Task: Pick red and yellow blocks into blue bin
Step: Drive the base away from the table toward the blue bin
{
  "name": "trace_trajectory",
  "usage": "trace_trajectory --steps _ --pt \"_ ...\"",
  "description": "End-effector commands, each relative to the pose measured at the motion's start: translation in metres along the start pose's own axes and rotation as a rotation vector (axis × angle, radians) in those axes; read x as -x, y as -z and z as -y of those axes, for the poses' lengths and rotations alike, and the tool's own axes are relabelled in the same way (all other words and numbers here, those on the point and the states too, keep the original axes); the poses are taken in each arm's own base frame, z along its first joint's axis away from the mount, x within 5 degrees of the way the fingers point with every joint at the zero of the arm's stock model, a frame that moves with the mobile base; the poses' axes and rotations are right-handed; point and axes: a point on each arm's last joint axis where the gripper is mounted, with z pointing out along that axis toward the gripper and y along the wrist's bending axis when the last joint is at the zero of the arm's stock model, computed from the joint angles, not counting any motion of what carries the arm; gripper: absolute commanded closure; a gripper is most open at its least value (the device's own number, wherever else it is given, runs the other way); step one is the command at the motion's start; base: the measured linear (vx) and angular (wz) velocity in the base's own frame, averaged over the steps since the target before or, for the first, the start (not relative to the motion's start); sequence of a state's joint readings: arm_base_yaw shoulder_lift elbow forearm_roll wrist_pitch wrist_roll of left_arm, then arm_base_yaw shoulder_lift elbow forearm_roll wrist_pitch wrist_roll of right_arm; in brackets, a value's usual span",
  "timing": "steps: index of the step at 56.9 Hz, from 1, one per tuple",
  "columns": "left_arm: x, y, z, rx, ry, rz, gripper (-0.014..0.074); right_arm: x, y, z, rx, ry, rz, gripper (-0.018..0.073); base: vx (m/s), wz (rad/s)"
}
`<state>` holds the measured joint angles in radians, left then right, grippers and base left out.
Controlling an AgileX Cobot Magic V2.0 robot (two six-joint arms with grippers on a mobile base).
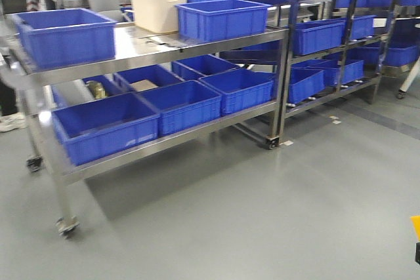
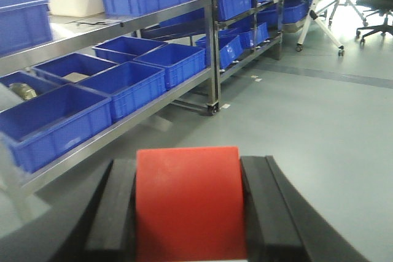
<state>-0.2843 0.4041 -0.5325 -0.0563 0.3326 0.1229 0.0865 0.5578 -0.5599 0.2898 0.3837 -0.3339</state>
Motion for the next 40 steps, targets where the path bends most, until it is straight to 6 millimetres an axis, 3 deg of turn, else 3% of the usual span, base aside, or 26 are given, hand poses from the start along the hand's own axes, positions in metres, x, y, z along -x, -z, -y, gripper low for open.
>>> trace_trajectory --steps 1,40 --pt "0.016 0.0021 -0.0012 0.009 0.01 0.106 0.0594 0.0157 0.003 0.0032 -0.032 0.002 0.098 0.0569 0.53 -0.24" --pt "0.016 0.0021 -0.0012 0.009 0.01 0.106 0.0594 0.0157 0.003 0.0032 -0.032 0.002 0.098 0.0569 0.56 -0.35"
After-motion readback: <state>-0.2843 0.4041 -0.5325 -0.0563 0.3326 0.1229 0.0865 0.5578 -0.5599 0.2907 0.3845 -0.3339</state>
